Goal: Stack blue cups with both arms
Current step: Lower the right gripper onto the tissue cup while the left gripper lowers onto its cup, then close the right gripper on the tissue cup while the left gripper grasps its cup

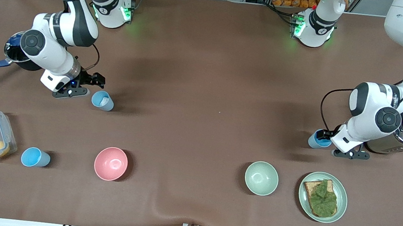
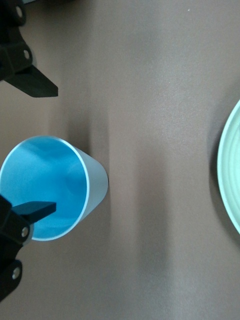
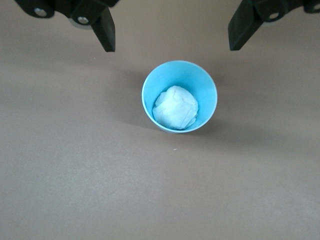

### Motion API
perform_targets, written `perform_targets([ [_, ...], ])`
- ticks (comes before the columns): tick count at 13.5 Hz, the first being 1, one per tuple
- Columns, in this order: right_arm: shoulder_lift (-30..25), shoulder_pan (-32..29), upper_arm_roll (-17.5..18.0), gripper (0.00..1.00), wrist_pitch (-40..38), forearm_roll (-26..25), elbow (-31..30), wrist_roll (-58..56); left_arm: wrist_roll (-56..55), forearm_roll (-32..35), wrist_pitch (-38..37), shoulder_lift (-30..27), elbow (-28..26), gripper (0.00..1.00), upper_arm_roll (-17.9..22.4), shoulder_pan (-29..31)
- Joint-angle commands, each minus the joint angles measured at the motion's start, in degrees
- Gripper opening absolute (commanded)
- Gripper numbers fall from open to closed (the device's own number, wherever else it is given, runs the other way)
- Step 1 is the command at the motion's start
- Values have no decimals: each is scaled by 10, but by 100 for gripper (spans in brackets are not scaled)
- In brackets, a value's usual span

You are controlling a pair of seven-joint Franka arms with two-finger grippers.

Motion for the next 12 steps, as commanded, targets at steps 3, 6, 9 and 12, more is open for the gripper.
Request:
perform_targets([
  [3,54,-18,0,100,81,5,-2,-1,14,16,9,4,2,31,-2,4],
  [6,90,-22,-1,100,120,2,6,-1,13,6,9,9,3,0,-3,7],
  [9,103,-21,-2,90,129,1,10,-2,14,5,9,9,3,0,-3,7],
  [12,110,-22,-2,15,127,1,10,1,15,4,6,2,3,0,-3,7],
])
